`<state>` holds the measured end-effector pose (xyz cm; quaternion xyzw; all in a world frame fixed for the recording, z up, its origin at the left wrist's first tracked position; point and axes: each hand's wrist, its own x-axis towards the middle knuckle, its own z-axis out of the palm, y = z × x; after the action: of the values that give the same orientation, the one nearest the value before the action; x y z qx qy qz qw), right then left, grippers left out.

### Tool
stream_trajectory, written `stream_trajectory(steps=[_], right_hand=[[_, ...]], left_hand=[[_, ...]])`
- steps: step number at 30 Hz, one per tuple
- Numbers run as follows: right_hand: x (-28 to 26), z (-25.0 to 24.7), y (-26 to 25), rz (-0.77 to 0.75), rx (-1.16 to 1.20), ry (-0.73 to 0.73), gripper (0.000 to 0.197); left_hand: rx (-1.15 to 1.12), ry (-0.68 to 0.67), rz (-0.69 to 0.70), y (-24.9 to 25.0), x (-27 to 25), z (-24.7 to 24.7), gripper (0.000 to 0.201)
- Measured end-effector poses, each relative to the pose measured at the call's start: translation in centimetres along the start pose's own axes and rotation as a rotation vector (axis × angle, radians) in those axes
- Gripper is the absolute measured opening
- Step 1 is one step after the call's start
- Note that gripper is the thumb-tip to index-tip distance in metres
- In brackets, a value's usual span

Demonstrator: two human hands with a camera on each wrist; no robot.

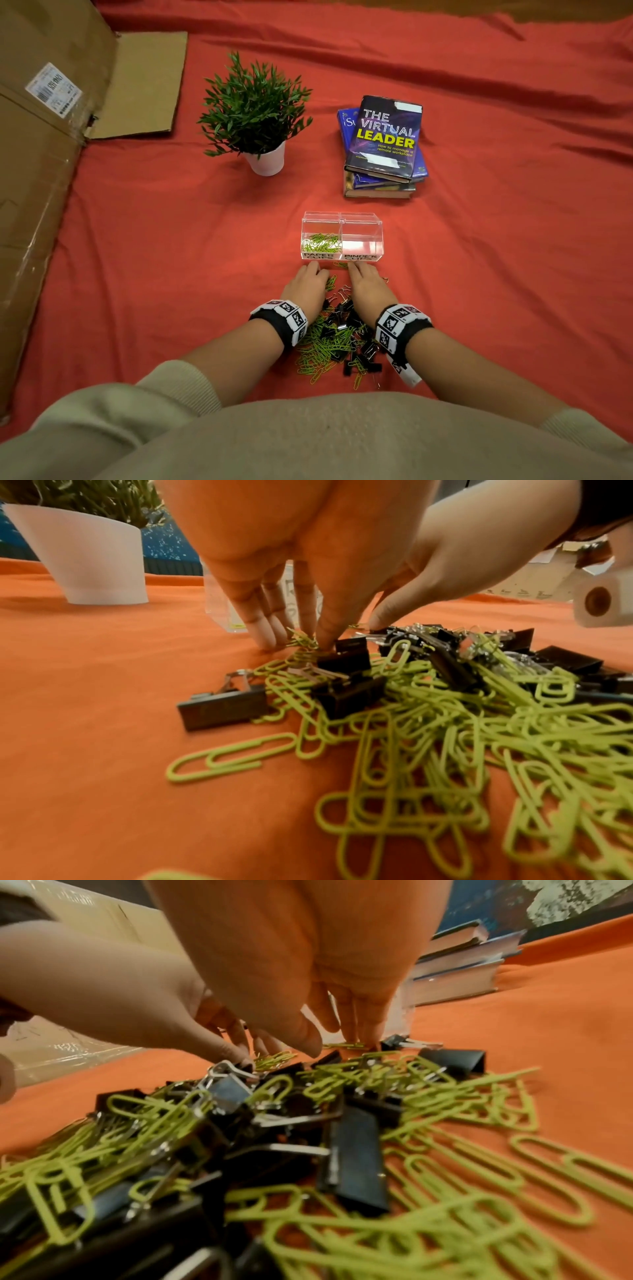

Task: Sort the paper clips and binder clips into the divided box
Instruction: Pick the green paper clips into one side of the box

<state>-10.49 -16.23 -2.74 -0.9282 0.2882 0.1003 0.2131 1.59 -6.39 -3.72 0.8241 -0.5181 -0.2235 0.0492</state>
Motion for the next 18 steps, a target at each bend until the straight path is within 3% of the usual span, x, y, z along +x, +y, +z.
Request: stream_trajectory(steps=[5,9,12,14,18], right_hand=[[1.0,0.8,-0.8,-0.034,0.005,-0.004,0.066],[1.5,1.2,-0.9,0.039,-0.032,0.049,0.058],[1.5,1.3,-1.5,0.042,-0.025,0.030,0.061],[1.5,1.2,-1.8,0.023,-0.016,-0.005,0.062],[1.6,1.1,-1.3,0.047,0.020,-0.049,0.041]], left_hand=[[-0.077,-0.033,-0.057,-0.3,-0.6,-0.2,0.032],[-0.094,0.044,-0.101,-0.3,-0.9,-0.5,0.045],[-0.097,-0.008,-0.124,0.0,-0.8,-0.5,0.055],[-0.076,-0.034,-0.105,0.2,-0.7,-0.5,0.054],[-0.018,-0.057,-0.045,0.2,-0.6,-0.5,0.039]])
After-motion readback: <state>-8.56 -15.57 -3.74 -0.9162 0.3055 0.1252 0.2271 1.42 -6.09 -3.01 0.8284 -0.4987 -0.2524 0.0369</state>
